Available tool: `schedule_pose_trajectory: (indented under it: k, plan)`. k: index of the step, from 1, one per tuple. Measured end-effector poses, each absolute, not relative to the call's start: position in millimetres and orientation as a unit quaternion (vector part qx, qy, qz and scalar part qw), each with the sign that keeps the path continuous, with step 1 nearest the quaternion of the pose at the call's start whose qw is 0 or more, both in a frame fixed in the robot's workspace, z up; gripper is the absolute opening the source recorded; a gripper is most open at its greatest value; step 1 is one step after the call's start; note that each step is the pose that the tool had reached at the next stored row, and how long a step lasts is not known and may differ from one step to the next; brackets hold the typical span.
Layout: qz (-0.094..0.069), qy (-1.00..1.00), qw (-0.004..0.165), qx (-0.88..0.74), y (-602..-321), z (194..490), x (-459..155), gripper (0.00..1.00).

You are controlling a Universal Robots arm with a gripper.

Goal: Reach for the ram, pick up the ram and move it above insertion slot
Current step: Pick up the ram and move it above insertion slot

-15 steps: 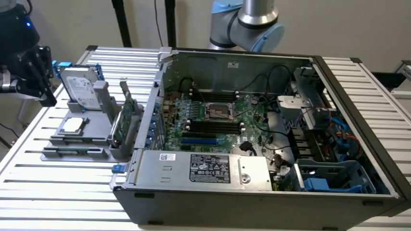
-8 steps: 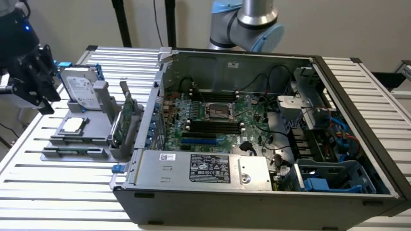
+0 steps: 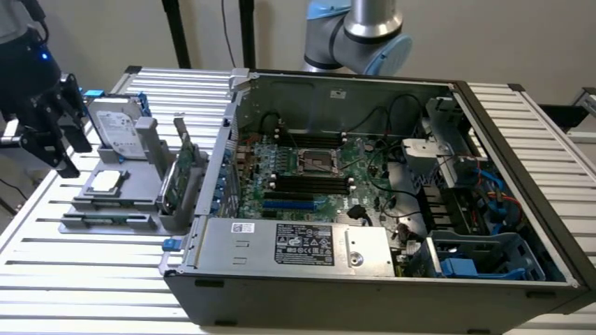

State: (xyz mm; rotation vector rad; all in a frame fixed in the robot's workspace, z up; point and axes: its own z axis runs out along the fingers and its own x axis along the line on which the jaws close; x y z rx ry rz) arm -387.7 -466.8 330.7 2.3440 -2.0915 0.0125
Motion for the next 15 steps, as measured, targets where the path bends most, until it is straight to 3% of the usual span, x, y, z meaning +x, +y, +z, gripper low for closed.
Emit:
schedule_pose_trajectory:
  k: [15]
  plan:
    - [0.004, -0.667, 0.0, 0.745, -479.6, 303.6, -388.4, 0.54]
